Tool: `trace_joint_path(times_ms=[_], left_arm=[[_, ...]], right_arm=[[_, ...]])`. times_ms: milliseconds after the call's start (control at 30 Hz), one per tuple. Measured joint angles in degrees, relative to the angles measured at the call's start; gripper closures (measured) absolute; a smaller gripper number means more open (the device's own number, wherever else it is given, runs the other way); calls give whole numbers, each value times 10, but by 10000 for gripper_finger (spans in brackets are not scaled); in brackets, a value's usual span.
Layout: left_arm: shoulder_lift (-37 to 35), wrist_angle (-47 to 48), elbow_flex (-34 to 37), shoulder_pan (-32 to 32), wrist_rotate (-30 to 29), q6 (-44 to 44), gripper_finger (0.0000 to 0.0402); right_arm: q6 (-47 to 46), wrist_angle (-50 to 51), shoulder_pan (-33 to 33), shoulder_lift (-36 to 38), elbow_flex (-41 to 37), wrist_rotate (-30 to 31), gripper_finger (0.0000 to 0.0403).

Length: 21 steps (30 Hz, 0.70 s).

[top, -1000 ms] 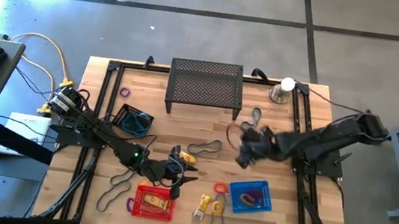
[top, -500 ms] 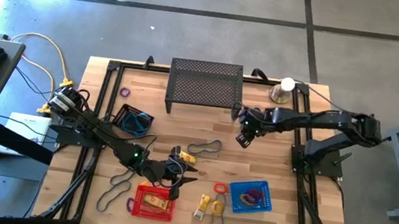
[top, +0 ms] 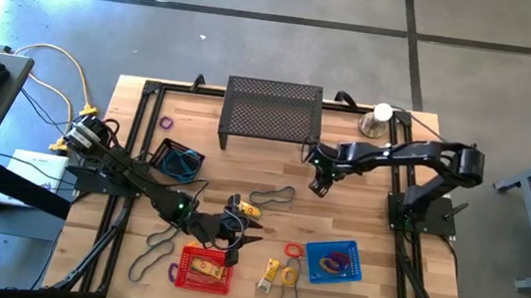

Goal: Pick & Place Office Desk Supplies
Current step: Put the blue rubber band into the black bin

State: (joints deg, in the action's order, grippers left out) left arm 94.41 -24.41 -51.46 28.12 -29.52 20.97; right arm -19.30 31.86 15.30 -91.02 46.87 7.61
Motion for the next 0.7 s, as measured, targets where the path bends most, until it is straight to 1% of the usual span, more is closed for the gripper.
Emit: trace_joint_path(times_ms=[133,233,467,567,700], left_arm=[[0,0,0,0,0,0,265],[0,0,0,0,0,0,265],[0,0,0,0,-1,-1,265],[0,0,0,0,-2,-1,265],[0,1,0,0,-2,-1,265]], right_arm=[[2,-19,3,-21,0,0,241],[11,-23,2,-24,0,-1,241],[14,-24,6,-24,0,27,241],[13,-24,8,-24,0,25,251],[13,-24,8,-24,0,26,279]])
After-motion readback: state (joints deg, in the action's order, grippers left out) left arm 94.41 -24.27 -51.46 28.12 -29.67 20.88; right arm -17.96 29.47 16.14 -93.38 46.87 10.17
